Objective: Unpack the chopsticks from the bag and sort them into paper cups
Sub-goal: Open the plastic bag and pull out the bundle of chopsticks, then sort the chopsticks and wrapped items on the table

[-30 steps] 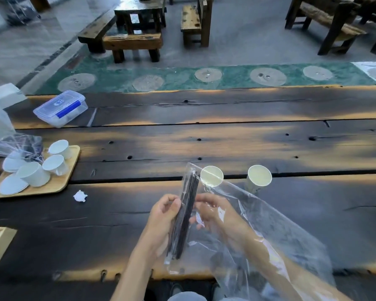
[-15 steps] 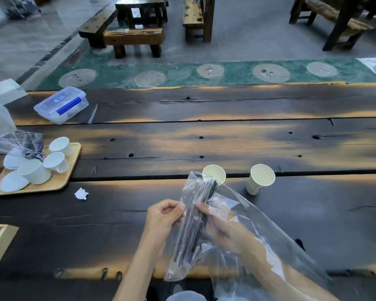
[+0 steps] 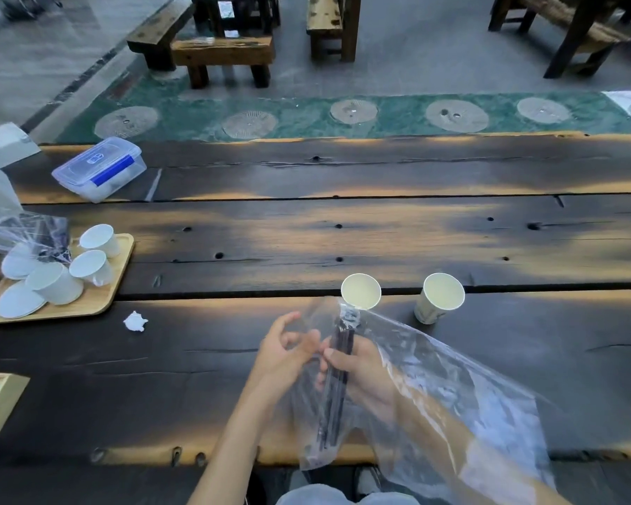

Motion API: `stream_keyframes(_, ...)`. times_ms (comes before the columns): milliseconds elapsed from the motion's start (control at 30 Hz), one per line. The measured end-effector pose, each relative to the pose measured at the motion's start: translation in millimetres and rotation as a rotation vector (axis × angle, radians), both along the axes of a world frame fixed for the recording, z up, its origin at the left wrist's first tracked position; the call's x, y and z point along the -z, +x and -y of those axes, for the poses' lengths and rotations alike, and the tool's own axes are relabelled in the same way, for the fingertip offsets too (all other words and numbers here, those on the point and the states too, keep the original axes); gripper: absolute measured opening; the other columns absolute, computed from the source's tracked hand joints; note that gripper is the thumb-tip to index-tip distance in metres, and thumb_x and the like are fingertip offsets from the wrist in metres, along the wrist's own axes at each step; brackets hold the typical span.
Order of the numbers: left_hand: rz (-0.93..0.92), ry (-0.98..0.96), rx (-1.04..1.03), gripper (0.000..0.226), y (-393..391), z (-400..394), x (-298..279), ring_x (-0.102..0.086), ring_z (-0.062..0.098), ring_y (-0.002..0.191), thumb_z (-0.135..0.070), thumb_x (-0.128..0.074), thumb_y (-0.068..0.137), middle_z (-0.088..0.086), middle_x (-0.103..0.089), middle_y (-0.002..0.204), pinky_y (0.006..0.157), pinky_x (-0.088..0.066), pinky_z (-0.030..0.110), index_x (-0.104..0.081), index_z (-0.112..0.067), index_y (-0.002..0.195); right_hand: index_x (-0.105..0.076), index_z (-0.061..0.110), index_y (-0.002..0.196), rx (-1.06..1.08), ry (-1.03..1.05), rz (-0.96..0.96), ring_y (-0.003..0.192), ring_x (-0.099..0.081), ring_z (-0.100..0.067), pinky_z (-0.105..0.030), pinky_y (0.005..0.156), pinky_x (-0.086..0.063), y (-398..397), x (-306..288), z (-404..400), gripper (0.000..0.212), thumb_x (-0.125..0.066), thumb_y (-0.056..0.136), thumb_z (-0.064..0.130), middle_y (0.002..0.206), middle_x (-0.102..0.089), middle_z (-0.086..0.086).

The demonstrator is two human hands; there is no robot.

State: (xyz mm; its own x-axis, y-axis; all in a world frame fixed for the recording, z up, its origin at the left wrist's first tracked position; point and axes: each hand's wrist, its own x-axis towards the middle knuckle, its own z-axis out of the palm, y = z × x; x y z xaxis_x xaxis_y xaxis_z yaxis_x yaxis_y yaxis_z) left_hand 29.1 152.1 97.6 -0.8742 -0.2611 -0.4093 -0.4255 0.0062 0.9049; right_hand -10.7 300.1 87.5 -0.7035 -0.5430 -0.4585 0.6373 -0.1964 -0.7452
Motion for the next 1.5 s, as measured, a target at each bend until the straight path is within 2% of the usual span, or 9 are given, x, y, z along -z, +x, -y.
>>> stream_keyframes(67, -0.043, 0.024, 0.055, 0.049, -6, -8, -2, -0.066, 0.021, 0.059, -0.037, -0.075, 0.08, 0.013, -0.071, 0.086, 0.055, -0.052, 0.029, -0.055, -0.021, 0.122, -0.065, -0.006, 0.106, -0.016, 0.028, -0.027, 0.056, -0.059, -0.023, -0.035, 0.059, -0.053, 1, 1, 6, 0.016, -0.055, 0.094, -0.002, 0.064, -0.058, -0.012)
stream_keyframes(133, -0.114, 0.01, -0.027, 0.017, -9, -9, -1, -0.054, 0.02, 0.044, -0.017, -0.071, 0.089, 0.019, -0.063, 0.064, 0.043, -0.047, 0.028, -0.068, -0.004, 0.099, -0.068, -0.001, 0.098, -0.022, 0.033, -0.03, 0.06, -0.061, -0.023, -0.036, 0.064, -0.056, 1, 1, 7, 0.014, -0.054, 0.096, -0.001, 0.068, -0.06, -0.013)
stream_keyframes(300, -0.079, -0.102, -0.252, 0.033, -12, 3, 16, -0.054, 0.012, 0.05, -0.021, -0.063, 0.095, 0.009, -0.062, 0.057, 0.047, -0.042, 0.018, -0.066, 0.003, 0.073, -0.057, 0.006, 0.063, -0.002, 0.102, 0.006, 0.052, -0.062, -0.018, -0.031, 0.059, -0.056, -11, 9, 11, 0.036, -0.051, 0.096, -0.008, 0.061, -0.059, -0.012)
stream_keyframes(500, 0.04, 0.034, -0.501, 0.037, -10, 23, 38, -0.051, 0.022, 0.059, -0.018, -0.054, 0.095, 0.014, -0.057, 0.065, 0.054, -0.042, 0.032, -0.055, 0.013, 0.074, -0.066, 0.004, 0.076, 0.036, -0.033, 0.124, 0.08, -0.071, -0.027, -0.038, 0.083, -0.06, -21, 11, 4, 0.026, -0.052, 0.097, -0.002, 0.084, -0.072, -0.017)
stream_keyframes(600, 0.103, 0.045, -0.577, 0.031, -5, 33, 43, -0.055, 0.014, 0.046, -0.015, -0.053, 0.095, 0.006, -0.062, 0.056, 0.042, -0.045, 0.026, -0.062, 0.002, 0.071, -0.064, 0.003, 0.082, 0.102, -0.042, 0.123, 0.089, -0.07, -0.033, -0.049, 0.097, -0.05, -28, 9, 4, 0.023, -0.048, 0.099, 0.0, 0.088, -0.071, -0.019)
stream_keyframes(800, 0.163, 0.239, -0.786, 0.021, 8, 57, 67, -0.058, 0.02, 0.054, -0.018, -0.054, 0.1, 0.009, -0.064, 0.064, 0.043, -0.049, 0.025, -0.065, -0.003, 0.089, -0.053, 0.003, 0.097, 0.167, -0.063, 0.077, 0.09, -0.065, -0.032, -0.053, 0.095, -0.047, -50, 2, 6, 0.009, -0.045, 0.102, 0.004, 0.088, -0.065, -0.017)
stream_keyframes(1167, 0.187, 0.628, -1.308, 0.022, 42, 116, 129, -0.059, 0.019, 0.069, -0.013, -0.049, 0.101, 0.016, -0.061, 0.097, 0.044, -0.054, 0.021, -0.051, -0.002, 0.121, -0.049, 0.01, 0.086, 0.463, -0.171, 0.109, 0.069, -0.055, -0.023, -0.042, 0.085, -0.049, -107, 12, 31, 0.02, -0.041, 0.104, 0.008, 0.073, -0.053, -0.008)
stream_keyframes(1367, 0.233, 0.649, -1.417, 0.038, 47, 134, 146, -0.057, 0.02, 0.068, -0.007, -0.046, 0.101, 0.015, -0.058, 0.091, 0.063, -0.051, 0.028, -0.045, 0.007, 0.136, -0.048, 0.009, 0.08, 0.541, -0.176, 0.113, 0.058, -0.045, -0.02, -0.037, 0.071, -0.048, -119, 15, 51, 0.024, -0.04, 0.102, 0.005, 0.064, -0.044, -0.005)
stream_keyframes(1500, 0.255, 0.616, -1.441, 0.039, 48, 142, 152, -0.05, 0.016, 0.054, 0.003, -0.046, 0.096, 0.012, -0.055, 0.079, 0.053, -0.046, 0.025, -0.044, 0.009, 0.134, -0.051, 0.01, 0.08, 0.499, -0.243, -0.003, 0.053, -0.05, -0.019, -0.033, 0.066, -0.053, -128, -3, 47, 0.021, -0.045, 0.1, 0.008, 0.059, -0.048, -0.003)
